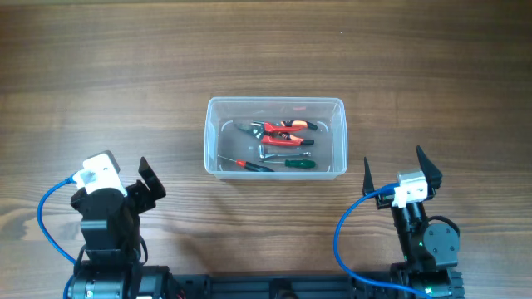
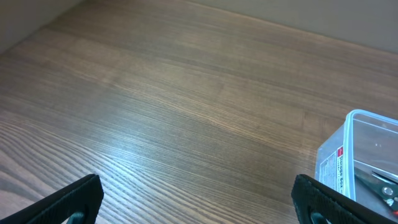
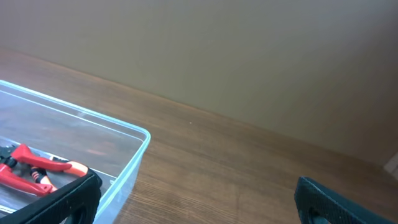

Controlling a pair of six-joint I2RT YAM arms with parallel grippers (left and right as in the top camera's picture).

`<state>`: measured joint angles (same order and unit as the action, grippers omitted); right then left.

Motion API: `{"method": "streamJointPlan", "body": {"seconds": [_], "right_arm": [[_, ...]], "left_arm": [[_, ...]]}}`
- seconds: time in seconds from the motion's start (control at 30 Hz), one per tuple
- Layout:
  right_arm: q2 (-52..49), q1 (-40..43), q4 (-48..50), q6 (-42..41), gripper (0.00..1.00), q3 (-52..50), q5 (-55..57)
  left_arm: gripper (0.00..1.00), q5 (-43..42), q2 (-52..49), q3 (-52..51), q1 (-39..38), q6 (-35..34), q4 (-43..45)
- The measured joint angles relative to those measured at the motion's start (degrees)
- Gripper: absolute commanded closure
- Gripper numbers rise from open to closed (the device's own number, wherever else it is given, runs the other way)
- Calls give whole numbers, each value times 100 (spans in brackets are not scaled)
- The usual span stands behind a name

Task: Pack container

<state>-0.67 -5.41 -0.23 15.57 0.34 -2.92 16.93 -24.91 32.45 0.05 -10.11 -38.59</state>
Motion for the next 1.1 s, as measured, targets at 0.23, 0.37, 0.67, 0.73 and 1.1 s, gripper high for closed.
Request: {"method": "streamJointPlan", "body": {"seconds": [0.23,0.37,0.67,0.73,1.1], "right_arm": [[0,2,0,44,0,0,-2],[0,68,0,44,0,0,-2],[0,149,0,66,0,0,2],[0,149,0,66,0,0,2],[0,151,0,66,0,0,0]], "left_arm": [[0,0,0,0,0,0,0],[0,0,0,0,0,0,0],[0,0,0,0,0,0,0],[0,0,0,0,0,0,0],[0,0,0,0,0,0,0]]}}
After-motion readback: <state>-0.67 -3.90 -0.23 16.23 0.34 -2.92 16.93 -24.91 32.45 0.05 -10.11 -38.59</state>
